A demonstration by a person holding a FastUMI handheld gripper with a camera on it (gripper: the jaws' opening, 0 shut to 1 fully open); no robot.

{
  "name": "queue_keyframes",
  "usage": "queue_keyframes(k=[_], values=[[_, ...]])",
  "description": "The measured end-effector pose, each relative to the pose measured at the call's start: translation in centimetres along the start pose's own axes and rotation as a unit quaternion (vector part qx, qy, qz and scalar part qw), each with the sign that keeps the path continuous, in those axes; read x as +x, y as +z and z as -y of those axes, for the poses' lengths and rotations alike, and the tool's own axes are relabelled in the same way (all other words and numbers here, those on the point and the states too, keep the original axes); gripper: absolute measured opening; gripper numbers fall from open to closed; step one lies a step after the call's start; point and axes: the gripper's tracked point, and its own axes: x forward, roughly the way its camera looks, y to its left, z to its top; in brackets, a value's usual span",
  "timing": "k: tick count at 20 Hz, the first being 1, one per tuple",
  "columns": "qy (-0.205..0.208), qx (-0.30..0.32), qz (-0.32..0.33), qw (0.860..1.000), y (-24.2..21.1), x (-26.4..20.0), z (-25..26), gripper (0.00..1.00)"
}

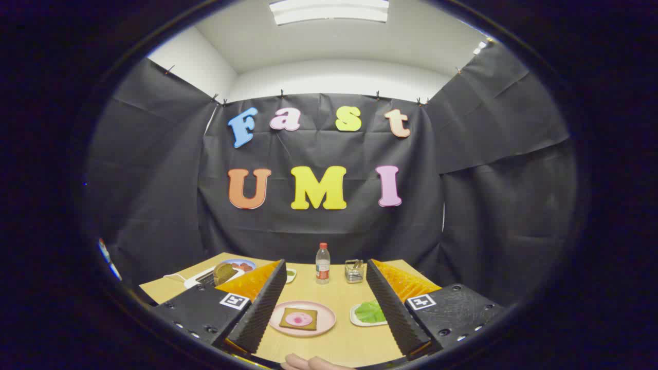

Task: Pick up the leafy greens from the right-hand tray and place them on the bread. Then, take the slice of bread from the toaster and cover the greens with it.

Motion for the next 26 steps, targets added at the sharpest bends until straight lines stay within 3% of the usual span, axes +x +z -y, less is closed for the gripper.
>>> queue_keyframes(k=[11,17,21,26], values=[[-0.007,-0.003,-0.010,1.000,-1.3,1.1,0.9,0.95],[-0.028,0.004,-0.043,0.999,-4.9,4.3,3.4,0.95],[-0.035,0.012,-0.087,0.996,-10.2,8.9,6.2,0.95],[-0.086,0.006,-0.153,0.984,-19.2,16.2,12.9,0.95]])
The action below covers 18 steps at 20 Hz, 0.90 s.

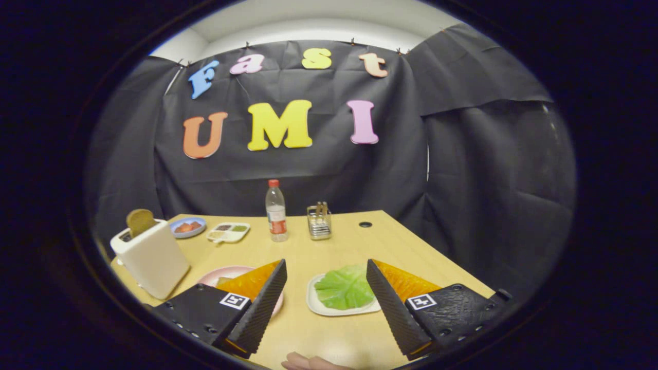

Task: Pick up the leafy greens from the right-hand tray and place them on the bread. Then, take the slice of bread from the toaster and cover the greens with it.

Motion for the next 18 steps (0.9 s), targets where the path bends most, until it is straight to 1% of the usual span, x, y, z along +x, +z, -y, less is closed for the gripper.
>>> queue_keyframes(k=[1,2,3,6,9,13,14,16,18], values=[[-0.016,-0.005,-0.014,1.000,-0.9,1.8,1.3,0.96],[-0.021,-0.005,-0.027,0.999,-1.9,3.6,2.2,0.96],[-0.023,0.000,-0.044,0.999,-3.0,5.2,2.8,0.96],[-0.007,0.007,-0.081,0.997,-5.1,8.6,2.8,0.96],[-0.017,-0.015,-0.105,0.994,-6.0,11.8,3.5,0.96],[-0.032,-0.059,-0.143,0.987,-7.3,14.2,4.5,0.96],[-0.042,-0.067,-0.157,0.984,-7.7,14.6,5.0,0.95],[-0.034,-0.057,-0.185,0.981,-8.9,15.0,5.0,0.94],[-0.020,-0.033,-0.187,0.982,-9.1,15.4,4.4,0.88]])
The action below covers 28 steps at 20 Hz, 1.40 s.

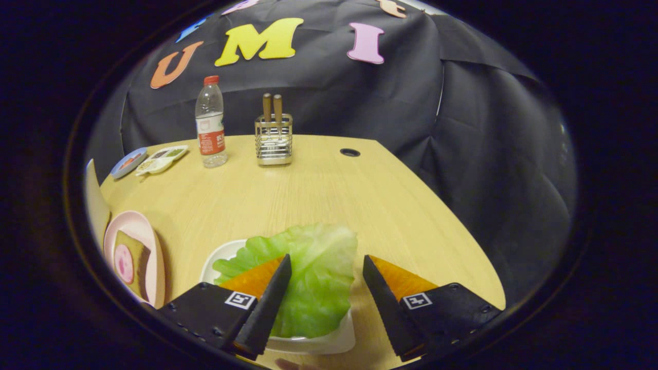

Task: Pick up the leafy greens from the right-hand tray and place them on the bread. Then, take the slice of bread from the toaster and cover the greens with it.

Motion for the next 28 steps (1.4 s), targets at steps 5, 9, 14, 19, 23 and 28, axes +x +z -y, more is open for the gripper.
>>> queue_keyframes(k=[5,9,14,19,23,28], values=[[-0.003,-0.019,0.006,1.000,0.4,0.2,-0.1,0.55],[-0.001,-0.026,0.002,1.000,0.4,-0.2,0.5,0.13],[0.029,-0.009,0.029,0.999,1.2,-2.7,0.3,0.07],[0.013,-0.003,0.046,0.999,2.3,-4.6,1.6,0.00],[0.001,0.009,0.046,0.999,2.2,-5.6,2.9,0.00],[-0.006,0.036,-0.010,0.999,-1.3,-4.4,4.7,0.00]])
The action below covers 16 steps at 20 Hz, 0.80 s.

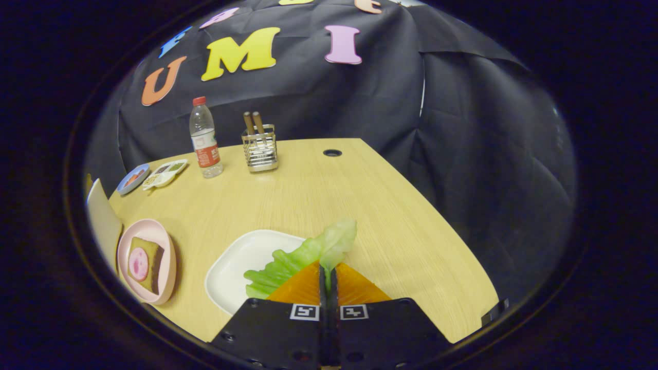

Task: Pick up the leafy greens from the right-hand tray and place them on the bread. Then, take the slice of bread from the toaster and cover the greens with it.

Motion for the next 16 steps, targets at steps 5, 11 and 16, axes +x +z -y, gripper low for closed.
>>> queue_keyframes(k=[5,11,16], values=[[-0.013,-0.007,-0.013,1.000,-1.2,-0.3,1.6,0.00],[0.004,-0.002,0.033,0.999,1.4,-3.7,0.7,0.00],[0.035,-0.013,0.072,0.997,4.1,-8.1,-3.2,0.00]])
